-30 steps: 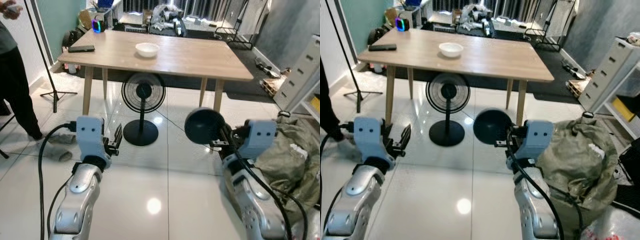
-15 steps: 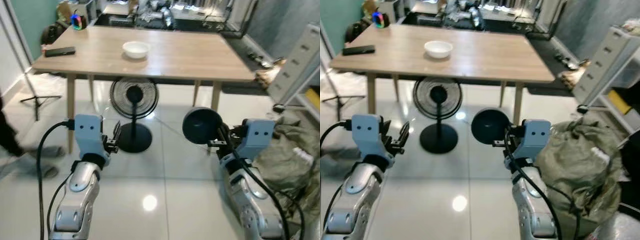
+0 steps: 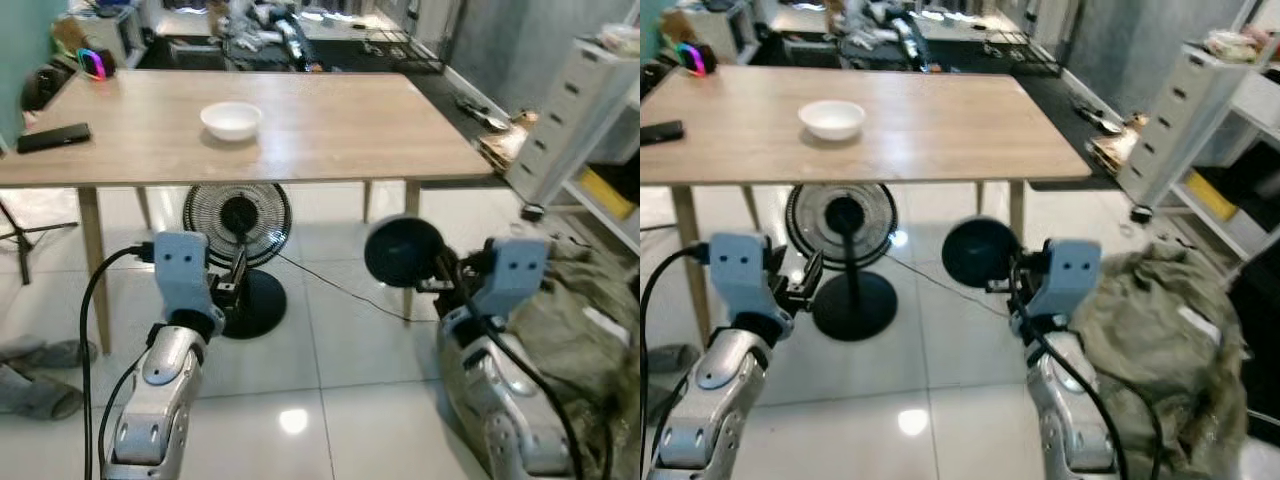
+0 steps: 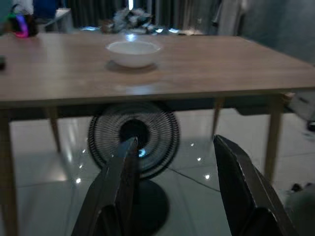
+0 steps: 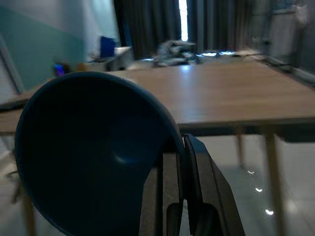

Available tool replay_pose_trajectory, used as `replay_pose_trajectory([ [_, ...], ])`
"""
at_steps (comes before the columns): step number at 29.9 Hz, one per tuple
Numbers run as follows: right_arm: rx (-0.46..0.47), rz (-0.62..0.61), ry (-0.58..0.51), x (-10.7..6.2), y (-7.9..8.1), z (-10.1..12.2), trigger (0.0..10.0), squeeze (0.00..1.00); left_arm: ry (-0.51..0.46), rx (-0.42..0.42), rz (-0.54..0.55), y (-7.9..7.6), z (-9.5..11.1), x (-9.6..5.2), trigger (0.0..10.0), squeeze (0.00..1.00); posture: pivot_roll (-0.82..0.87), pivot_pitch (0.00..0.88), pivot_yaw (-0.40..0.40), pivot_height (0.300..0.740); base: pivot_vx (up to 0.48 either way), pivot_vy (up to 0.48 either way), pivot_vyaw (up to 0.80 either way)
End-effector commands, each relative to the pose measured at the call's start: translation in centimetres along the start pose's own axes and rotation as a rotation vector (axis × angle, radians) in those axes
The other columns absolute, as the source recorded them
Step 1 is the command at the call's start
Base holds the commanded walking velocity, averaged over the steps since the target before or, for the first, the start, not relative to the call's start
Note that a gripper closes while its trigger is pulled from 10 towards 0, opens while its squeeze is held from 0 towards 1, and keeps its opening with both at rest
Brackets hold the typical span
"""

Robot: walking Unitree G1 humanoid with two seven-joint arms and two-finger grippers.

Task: Setting the table

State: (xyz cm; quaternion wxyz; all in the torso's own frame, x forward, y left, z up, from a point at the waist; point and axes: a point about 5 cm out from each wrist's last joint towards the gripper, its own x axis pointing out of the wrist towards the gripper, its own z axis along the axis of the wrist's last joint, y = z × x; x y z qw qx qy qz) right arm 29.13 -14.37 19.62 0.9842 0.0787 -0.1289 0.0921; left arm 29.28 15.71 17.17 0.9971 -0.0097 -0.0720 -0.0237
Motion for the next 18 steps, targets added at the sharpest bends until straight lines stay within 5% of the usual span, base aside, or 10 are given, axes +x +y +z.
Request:
replay_pose_trajectory([
  [1, 0.008, 0.038, 0.009, 0.1, 0.6, 0.0, 10.0, 0.00, 0.007, -0.003, 0.009, 0.2, -0.2, -0.1, 10.0, 0.00, -0.06, 0.000, 0.028, 0.740, 0.480, 0.000, 0.00],
  [5, 0.008, 0.092, -0.020, 0.8, 2.1, 0.8, 10.0, 0.00, -0.012, 0.008, 0.013, 0.5, 0.3, 0.0, 10.0, 0.00, -0.05, 0.000, 0.023, 0.740, 0.480, 0.000, 0.00],
  [18, 0.007, 0.058, -0.014, 0.7, 1.8, 0.6, 10.0, 0.00, -0.014, 0.009, 0.008, 0.4, 0.5, -0.1, 10.0, 0.00, -0.04, 0.000, 0.029, 0.740, 0.480, 0.000, 0.00],
])
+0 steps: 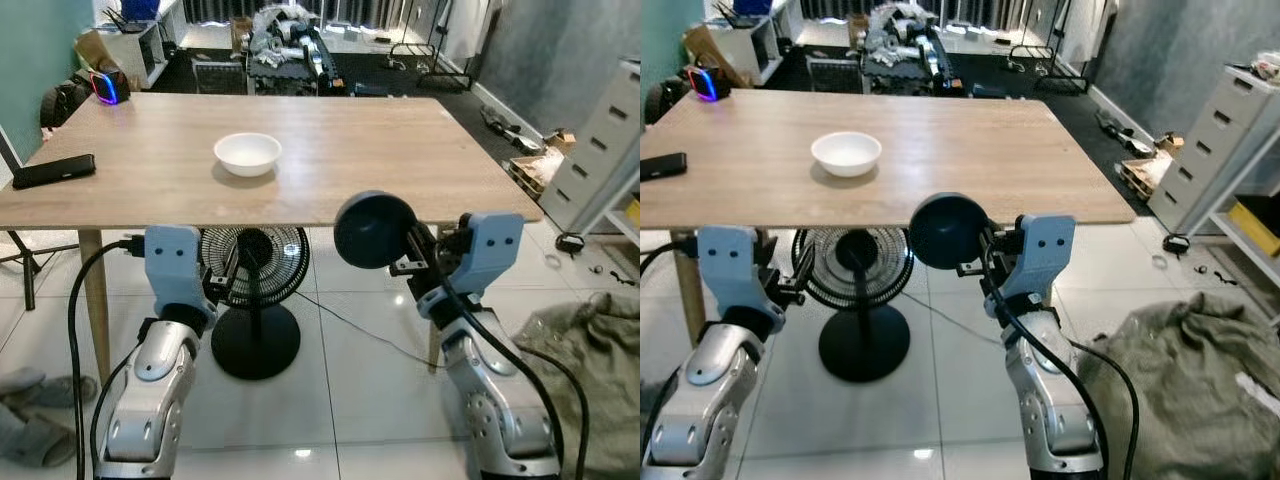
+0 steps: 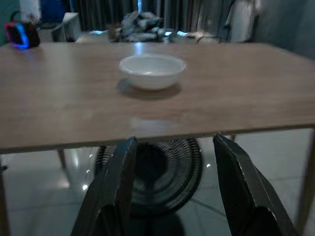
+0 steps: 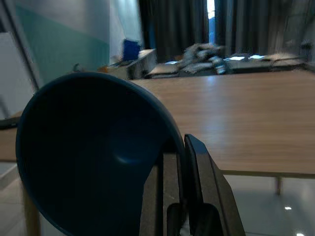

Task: Setting the table

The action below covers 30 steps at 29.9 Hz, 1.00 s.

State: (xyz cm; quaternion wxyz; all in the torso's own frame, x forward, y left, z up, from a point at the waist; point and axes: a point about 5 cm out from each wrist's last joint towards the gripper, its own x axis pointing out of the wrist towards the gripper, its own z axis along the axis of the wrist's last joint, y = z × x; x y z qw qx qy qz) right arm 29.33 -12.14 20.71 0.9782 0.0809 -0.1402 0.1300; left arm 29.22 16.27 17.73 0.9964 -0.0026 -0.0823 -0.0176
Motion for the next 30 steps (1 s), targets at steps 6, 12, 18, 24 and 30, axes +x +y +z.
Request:
replay_pose_trajectory([
  [6, -0.005, -0.041, 0.011, -0.2, -0.7, 0.0, 10.0, 0.00, 0.009, -0.007, -0.010, -0.3, -0.1, -0.1, 10.0, 0.00, -0.04, 0.000, 0.033, 0.740, 0.480, 0.000, 0.00],
  [12, -0.002, -0.072, 0.039, -0.2, -1.2, -0.2, 10.0, 0.00, 0.013, -0.007, -0.012, -0.3, -0.1, -0.2, 10.0, 0.00, -0.05, 0.000, 0.033, 0.740, 0.480, 0.000, 0.00],
  [18, -0.035, -0.098, 0.068, 0.0, -2.0, -0.3, 10.0, 0.00, 0.016, -0.009, -0.012, -0.4, -0.2, -0.2, 10.0, 0.00, -0.05, 0.000, 0.031, 0.740, 0.480, 0.000, 0.00],
  [24, -0.046, -0.105, 0.086, 0.1, -2.4, -0.3, 10.0, 0.00, 0.017, -0.010, -0.011, -0.4, -0.2, -0.2, 10.0, 0.00, -0.05, 0.000, 0.031, 0.740, 0.480, 0.000, 0.00],
  [30, -0.067, -0.122, 0.101, 0.4, -2.8, -0.2, 10.0, 0.00, 0.016, -0.010, -0.009, -0.5, -0.2, -0.2, 10.0, 0.00, -0.05, 0.000, 0.029, 0.740, 0.480, 0.000, 0.00],
])
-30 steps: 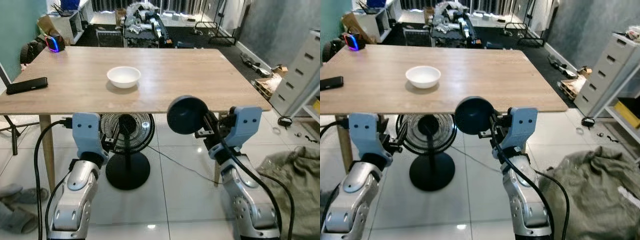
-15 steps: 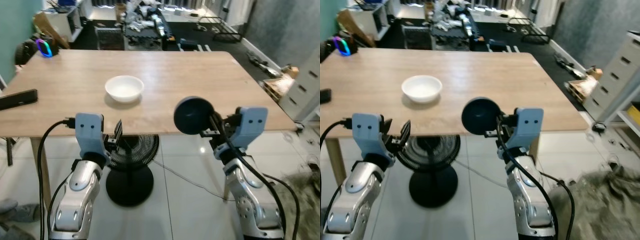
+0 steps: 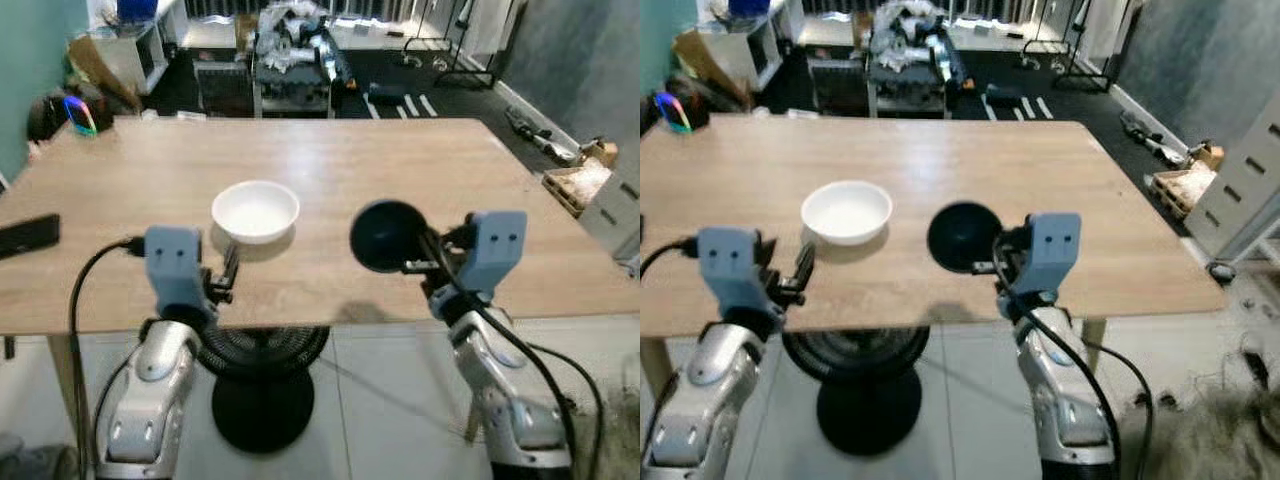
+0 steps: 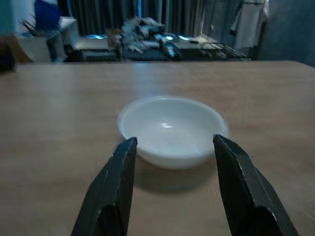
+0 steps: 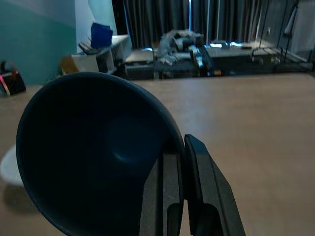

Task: Setting the table

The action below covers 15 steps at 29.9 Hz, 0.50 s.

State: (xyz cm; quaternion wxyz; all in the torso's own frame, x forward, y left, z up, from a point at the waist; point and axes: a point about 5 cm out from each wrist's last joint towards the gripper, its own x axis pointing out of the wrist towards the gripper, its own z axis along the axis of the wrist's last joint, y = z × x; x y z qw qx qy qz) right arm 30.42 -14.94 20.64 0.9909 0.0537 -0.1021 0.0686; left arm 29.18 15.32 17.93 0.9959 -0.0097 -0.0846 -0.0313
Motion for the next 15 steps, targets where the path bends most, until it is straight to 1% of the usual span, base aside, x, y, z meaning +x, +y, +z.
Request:
replay_pose_trajectory([
  [1, -0.006, 0.001, 0.025, 0.1, 0.2, -0.4, 10.0, 0.00, 0.020, 0.006, 0.017, 0.5, -0.4, -0.3, 10.0, 0.00, -0.05, 0.000, 0.029, 0.740, 0.480, 0.000, 0.00],
  [7, -0.042, -0.027, 0.049, 0.3, -0.7, -0.5, 10.0, 0.00, 0.019, 0.008, 0.018, 0.5, -0.4, -0.3, 10.0, 0.00, -0.04, 0.000, 0.028, 0.740, 0.480, 0.000, 0.00],
  [8, -0.076, -0.036, 0.064, 0.4, -1.4, -0.6, 10.0, 0.00, 0.010, 0.036, 0.006, 0.4, -0.3, -0.3, 10.0, 0.00, -0.04, 0.000, 0.028, 0.740, 0.480, 0.000, 0.00],
  [10, -0.087, -0.038, 0.068, 0.4, -1.6, -0.6, 10.0, 0.00, 0.007, 0.047, 0.001, 0.3, -0.3, -0.4, 10.0, 0.00, -0.04, 0.000, 0.028, 0.740, 0.480, 0.000, 0.00],
  [11, -0.114, -0.045, 0.078, 0.5, -2.1, -0.6, 10.0, 0.00, 0.002, 0.056, -0.008, 0.2, -0.3, -0.4, 10.0, 0.00, -0.04, 0.000, 0.028, 0.740, 0.480, 0.000, 0.00],
  [13, -0.136, -0.058, 0.084, 0.6, -2.7, -0.5, 10.0, 0.00, 0.007, 0.063, -0.015, 0.1, -0.3, -0.5, 10.0, 0.00, -0.05, 0.000, 0.028, 0.740, 0.382, 0.000, 0.00],
  [15, -0.167, -0.072, 0.084, 0.7, -3.3, -0.3, 10.0, 0.00, 0.011, 0.067, -0.035, 0.0, -0.4, -0.6, 10.0, 0.00, -0.05, 0.000, 0.028, 0.740, 0.000, 0.000, 0.00],
])
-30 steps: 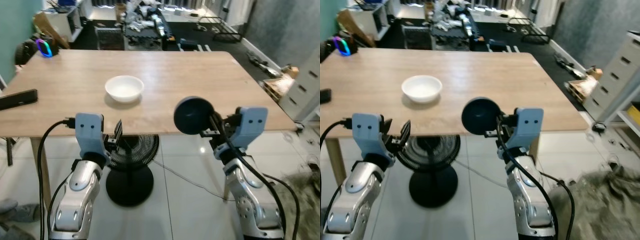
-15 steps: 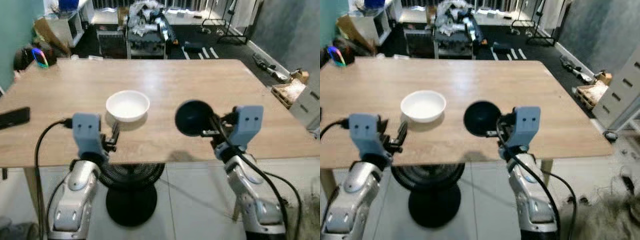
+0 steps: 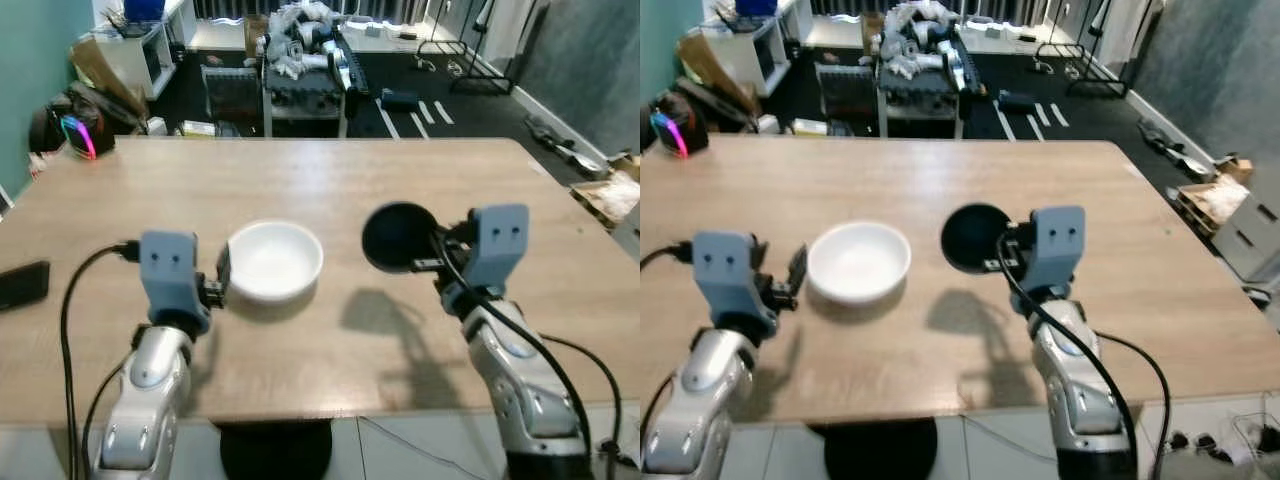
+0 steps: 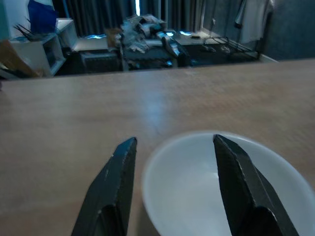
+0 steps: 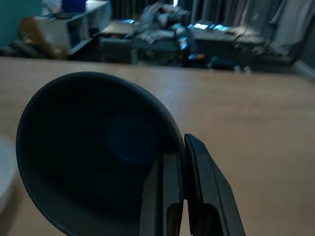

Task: Setting the table

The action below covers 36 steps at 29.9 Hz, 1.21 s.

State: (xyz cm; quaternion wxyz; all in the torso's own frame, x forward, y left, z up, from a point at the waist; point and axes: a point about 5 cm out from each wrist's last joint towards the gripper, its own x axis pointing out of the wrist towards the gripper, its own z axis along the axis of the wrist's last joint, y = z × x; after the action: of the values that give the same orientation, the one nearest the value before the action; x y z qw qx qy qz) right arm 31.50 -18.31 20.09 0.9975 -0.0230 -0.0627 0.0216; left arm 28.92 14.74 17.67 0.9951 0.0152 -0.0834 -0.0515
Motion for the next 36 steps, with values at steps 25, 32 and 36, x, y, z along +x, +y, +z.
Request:
replay_pose_trajectory([
  [25, -0.144, 0.121, 0.098, 1.3, -0.8, -0.8, 10.0, 0.00, 0.012, -0.019, -0.205, 0.6, 1.2, -1.6, 10.0, 0.00, -0.04, 0.000, 0.015, 0.740, 0.000, 0.000, 0.00],
  [32, -0.145, 0.178, 0.127, 1.4, -0.4, -1.1, 10.0, 0.00, 0.021, -0.030, -0.186, 0.6, 1.0, -1.6, 10.0, 0.00, -0.04, 0.000, 0.011, 0.740, 0.000, 0.000, 0.00],
  [36, -0.141, 0.200, 0.138, 1.4, -0.1, -1.3, 10.0, 0.00, 0.024, -0.031, -0.183, 0.6, 0.9, -1.7, 10.0, 0.00, -0.04, 0.000, 0.010, 0.740, 0.000, 0.000, 0.00],
])
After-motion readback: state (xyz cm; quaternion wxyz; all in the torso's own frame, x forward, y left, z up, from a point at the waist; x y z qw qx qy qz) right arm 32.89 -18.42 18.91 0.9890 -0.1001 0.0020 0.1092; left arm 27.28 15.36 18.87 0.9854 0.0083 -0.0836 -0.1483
